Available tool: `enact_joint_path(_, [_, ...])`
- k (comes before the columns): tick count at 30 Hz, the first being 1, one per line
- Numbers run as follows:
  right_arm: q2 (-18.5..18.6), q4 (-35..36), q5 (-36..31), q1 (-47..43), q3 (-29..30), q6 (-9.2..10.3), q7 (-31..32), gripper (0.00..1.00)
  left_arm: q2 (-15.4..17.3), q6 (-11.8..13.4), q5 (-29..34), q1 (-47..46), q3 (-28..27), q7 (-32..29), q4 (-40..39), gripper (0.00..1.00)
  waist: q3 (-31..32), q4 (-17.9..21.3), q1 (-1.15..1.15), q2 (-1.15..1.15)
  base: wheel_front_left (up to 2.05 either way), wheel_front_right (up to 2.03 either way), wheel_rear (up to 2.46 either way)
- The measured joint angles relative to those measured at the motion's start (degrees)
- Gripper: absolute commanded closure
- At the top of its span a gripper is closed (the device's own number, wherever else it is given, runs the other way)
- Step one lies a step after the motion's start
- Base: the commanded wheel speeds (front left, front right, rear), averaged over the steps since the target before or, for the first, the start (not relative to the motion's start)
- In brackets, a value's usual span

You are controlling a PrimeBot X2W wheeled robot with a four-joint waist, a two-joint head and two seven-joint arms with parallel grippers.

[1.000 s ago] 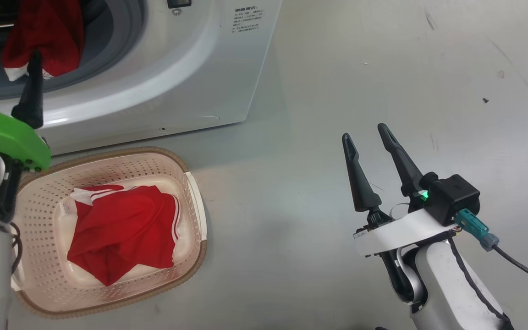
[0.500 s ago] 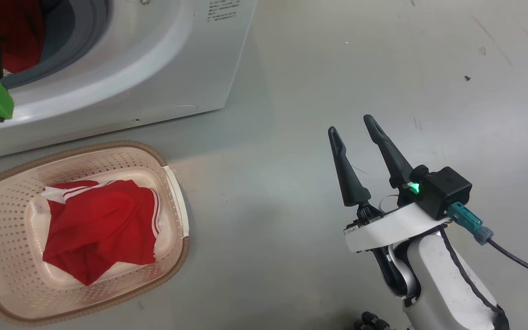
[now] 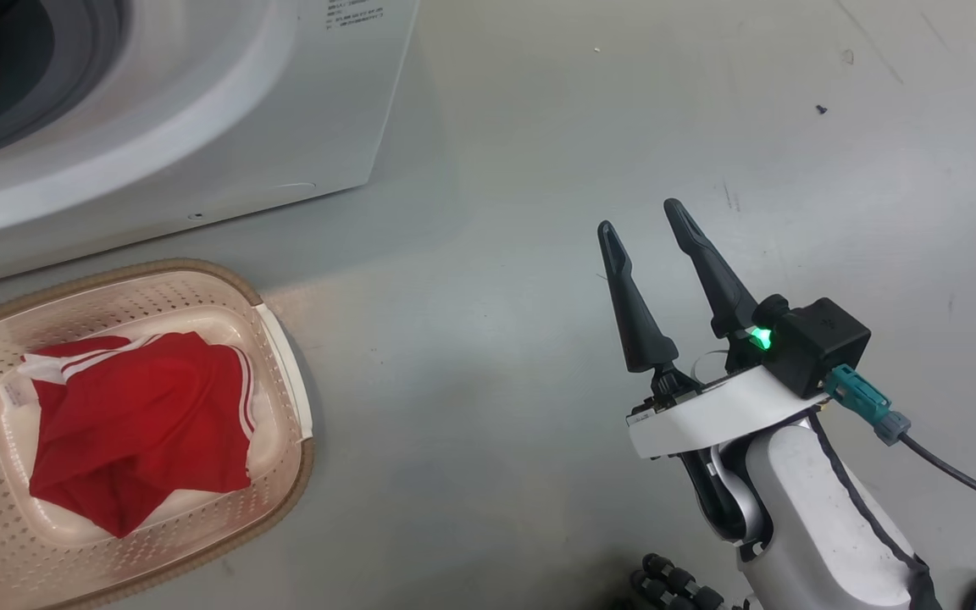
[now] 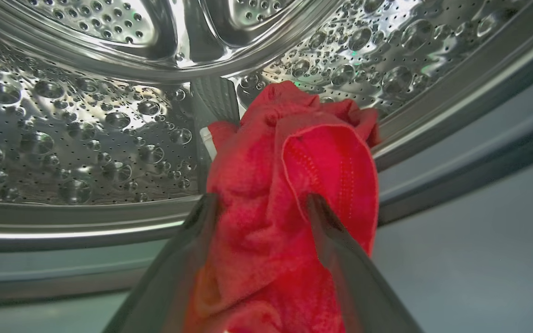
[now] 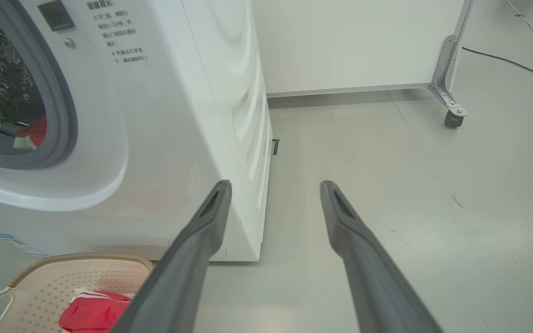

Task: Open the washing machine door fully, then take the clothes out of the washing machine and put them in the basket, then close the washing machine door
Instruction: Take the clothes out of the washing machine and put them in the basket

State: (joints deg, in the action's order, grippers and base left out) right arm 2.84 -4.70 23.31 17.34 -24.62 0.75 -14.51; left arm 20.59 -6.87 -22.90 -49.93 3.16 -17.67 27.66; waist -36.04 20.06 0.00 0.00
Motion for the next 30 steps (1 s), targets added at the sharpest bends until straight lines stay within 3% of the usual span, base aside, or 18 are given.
enact_joint_path(5, [0.0,0.1,0.3,0.0,-0.1,0.88,0.0,0.00,-0.1,0.0,0.2,-1.7,0.7,-1.0,2.4,0.00,-0.5,0.6,0.00,0.00,0.00,0.00,0.00])
enact_joint_path(29, [0.0,0.0,0.4,1.1,-2.6,1.36,0.0,0.00,0.0,0.1,1.9,-8.8,2.5,-2.3,10.7,0.00,-1.0,2.3,0.00,0.00,0.00,0.00,0.00])
enact_joint_path(30, [0.0,0.0,0.4,1.1,-2.6,1.37,0.0,0.00,0.0,0.1,1.9,-8.9,2.5,-2.1,10.9,0.06,-1.0,2.3,0.00,0.00,0.00,0.00,0.00])
